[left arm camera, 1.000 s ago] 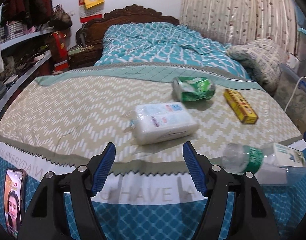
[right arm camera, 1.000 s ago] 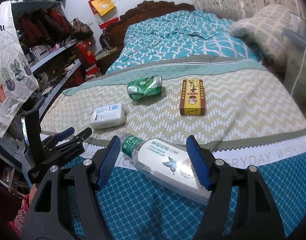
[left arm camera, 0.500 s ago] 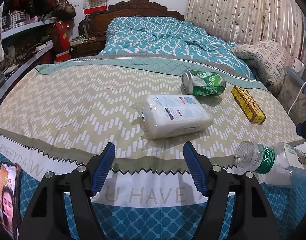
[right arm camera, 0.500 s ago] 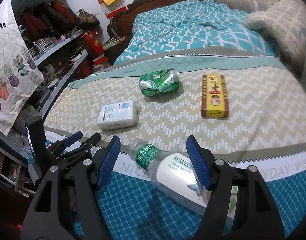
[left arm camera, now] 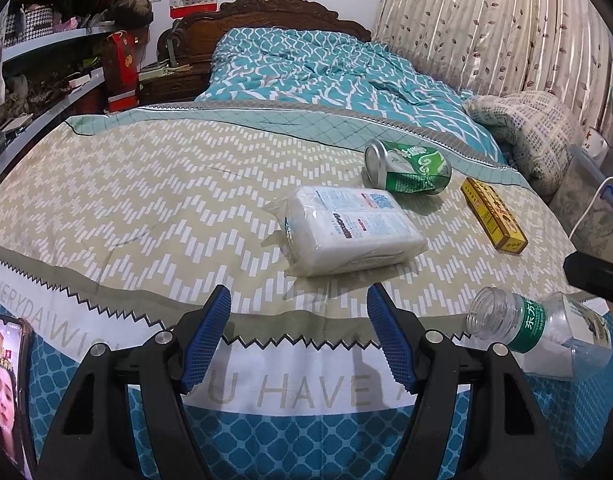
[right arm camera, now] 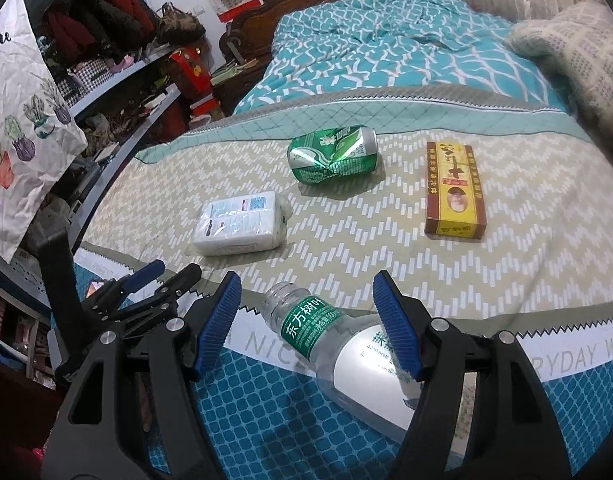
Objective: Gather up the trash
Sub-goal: 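Move the right tool over the green soda can and the left tool toward the tissue pack, then grasp the clear water bottle with the right tool while the left tool grasps the white tissue pack, then carry the bottle and tissue pack to the beige bin and open both tools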
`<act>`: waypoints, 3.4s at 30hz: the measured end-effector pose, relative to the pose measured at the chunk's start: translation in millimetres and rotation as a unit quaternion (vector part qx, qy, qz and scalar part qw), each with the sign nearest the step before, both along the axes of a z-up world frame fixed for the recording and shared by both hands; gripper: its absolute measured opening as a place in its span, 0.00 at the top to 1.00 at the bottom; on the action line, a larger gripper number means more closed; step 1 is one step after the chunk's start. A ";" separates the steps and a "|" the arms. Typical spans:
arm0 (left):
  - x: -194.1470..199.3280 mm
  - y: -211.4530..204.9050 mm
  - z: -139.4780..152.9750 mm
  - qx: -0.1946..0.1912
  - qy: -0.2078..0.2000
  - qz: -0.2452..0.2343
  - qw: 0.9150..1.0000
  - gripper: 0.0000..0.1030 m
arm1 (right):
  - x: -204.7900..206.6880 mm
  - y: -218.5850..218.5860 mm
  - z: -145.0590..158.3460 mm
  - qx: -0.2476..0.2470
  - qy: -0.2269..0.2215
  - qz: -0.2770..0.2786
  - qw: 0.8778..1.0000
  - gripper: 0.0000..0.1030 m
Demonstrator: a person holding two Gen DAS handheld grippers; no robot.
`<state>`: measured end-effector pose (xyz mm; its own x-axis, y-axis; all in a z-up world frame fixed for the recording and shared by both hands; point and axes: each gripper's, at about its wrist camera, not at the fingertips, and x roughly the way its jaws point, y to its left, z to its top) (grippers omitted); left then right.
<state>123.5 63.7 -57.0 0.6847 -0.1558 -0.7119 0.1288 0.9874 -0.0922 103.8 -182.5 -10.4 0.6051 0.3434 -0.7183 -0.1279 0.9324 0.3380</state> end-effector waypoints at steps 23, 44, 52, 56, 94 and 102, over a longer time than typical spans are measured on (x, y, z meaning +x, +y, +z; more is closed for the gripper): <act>0.0 28.1 1.1 -0.065 0.003 0.033 0.997 0.35 | 269.8 -29.8 -63.3 0.039 0.181 -0.047 0.981 0.33; -3.4 55.5 3.8 -0.156 0.001 0.045 0.987 0.29 | 125.1 55.4 -26.0 -0.004 0.158 0.205 0.966 0.33; -1.3 59.2 -0.1 -0.166 0.013 0.050 0.985 0.28 | 89.5 41.5 -17.3 -0.107 0.117 0.213 0.964 0.29; 8.4 56.7 -6.3 -0.173 0.045 0.026 0.984 0.24 | 73.0 56.4 -39.8 -0.188 0.128 0.250 0.941 0.31; -37.7 -51.0 92.2 -0.147 -0.009 -0.081 0.986 0.63 | -73.4 -186.7 106.6 0.013 -0.177 -0.086 0.980 0.58; -24.2 -203.4 90.0 -0.110 0.026 -0.223 0.968 0.63 | -98.9 -274.4 104.4 -0.018 -0.182 -0.165 0.969 0.58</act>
